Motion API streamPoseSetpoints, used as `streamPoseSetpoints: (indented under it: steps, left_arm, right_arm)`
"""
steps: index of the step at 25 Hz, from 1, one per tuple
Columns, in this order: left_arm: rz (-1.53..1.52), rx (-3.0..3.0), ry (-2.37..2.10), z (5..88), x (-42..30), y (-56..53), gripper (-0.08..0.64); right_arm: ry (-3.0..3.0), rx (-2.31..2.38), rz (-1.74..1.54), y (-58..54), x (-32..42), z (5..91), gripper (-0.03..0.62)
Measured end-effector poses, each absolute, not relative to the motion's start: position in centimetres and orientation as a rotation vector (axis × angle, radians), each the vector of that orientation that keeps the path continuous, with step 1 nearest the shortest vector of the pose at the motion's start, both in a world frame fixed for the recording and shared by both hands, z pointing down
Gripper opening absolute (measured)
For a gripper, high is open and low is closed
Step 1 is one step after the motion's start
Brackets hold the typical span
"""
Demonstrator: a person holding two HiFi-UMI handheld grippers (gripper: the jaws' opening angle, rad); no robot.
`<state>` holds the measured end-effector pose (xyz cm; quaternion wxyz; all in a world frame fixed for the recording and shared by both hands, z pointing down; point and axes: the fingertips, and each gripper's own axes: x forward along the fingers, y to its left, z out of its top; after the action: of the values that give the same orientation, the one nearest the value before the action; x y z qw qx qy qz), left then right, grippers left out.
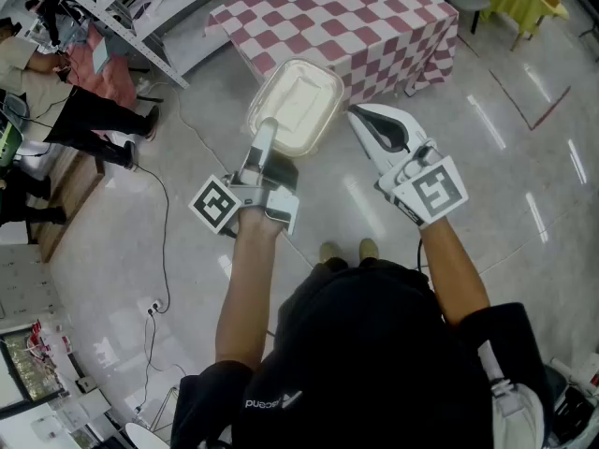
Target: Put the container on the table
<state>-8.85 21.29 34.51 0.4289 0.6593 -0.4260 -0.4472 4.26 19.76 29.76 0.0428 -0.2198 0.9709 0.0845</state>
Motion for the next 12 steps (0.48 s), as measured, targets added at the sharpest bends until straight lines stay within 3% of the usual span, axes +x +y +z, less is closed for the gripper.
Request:
streamPoseSetpoints:
  steps: [12]
  left_arm:
    - [-1.117,1.634,-1.066,35.3,-10.7,22.0,0.222]
  right_arm:
    - [2.931,-0.661,0.229,20.4,2.6,29.4,0.002]
